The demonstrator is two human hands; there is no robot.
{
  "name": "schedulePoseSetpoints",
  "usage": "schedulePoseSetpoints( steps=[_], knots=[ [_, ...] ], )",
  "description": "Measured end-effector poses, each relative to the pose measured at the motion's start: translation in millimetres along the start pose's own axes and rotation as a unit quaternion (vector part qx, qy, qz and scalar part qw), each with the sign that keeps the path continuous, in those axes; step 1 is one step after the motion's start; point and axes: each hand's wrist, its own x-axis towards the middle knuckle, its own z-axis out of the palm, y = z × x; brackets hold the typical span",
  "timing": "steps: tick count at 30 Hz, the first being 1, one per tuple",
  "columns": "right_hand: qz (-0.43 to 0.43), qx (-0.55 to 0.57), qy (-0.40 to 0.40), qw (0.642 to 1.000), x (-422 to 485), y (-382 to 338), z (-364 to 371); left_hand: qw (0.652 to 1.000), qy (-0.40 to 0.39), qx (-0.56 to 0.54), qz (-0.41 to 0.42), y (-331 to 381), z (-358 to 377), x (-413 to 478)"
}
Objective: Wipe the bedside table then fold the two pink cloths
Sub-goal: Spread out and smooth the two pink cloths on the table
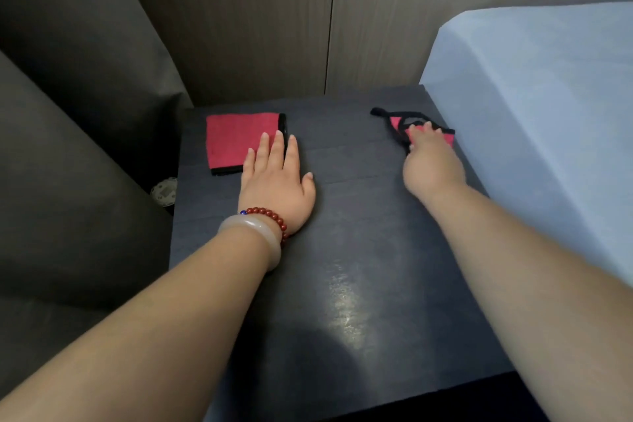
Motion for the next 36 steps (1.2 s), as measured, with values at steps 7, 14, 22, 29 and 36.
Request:
schedulePoseSetpoints(
  steps=[7,14,22,29,36],
  knots=[
    [-0.214,0.016,0.01,0.977,-31,-44,22,1.0,0.006,-0.006,0.007,-3,0,2],
    [-0.025,-0.056,0.044,0.997,21,-27,9,1.0,0.01,0.003,0.009,-2,1,4],
    [-0.103,-0.05,-0.008,0.993,43,-23,8,1.0,0.018,0.004,0.009,-1,3,5],
    [-0.186,-0.019,-0.019,0.982,12,-96,33,1.0,0.016,0.009,0.007,-2,3,5],
    [0.009,-0.035,-0.006,0.999,75,-30,4,1.0,0.015,0.004,0.005,-1,3,6]
  ],
)
